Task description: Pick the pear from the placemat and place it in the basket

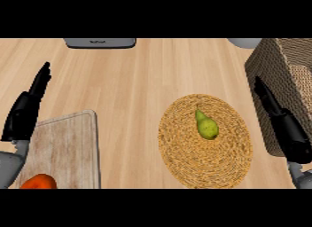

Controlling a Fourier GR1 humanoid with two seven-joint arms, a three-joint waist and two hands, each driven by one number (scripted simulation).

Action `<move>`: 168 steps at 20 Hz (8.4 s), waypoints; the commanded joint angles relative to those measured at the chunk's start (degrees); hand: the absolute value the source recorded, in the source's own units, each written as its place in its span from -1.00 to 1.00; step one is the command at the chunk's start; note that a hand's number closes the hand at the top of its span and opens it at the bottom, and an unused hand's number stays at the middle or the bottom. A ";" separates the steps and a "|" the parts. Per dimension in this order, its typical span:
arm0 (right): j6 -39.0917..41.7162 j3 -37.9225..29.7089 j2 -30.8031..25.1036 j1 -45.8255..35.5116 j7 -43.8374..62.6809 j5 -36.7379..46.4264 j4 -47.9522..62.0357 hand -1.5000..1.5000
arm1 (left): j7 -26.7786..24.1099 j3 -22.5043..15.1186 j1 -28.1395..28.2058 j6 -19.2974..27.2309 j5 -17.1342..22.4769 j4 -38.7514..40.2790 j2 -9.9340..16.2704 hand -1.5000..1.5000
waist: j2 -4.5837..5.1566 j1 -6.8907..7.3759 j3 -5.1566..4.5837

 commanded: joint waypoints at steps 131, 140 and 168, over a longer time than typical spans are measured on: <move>56.33 3.20 21.17 -24.91 1.70 59.94 31.20 1.00 | 0.95 14.36 2.46 -27.92 -6.75 -7.38 -21.65 0.00 | 0.35 -0.09 -0.20; 35.14 2.69 15.88 -3.58 4.95 65.40 9.24 1.00 | -0.18 18.41 5.47 -27.85 -6.06 -6.45 -19.38 0.00 | -0.91 -5.19 -0.24; 31.67 -18.28 21.05 36.79 16.38 31.34 -61.68 1.00 | -0.30 17.57 3.38 -29.20 -5.76 -7.14 -19.77 0.00 | 0.38 -2.11 -0.37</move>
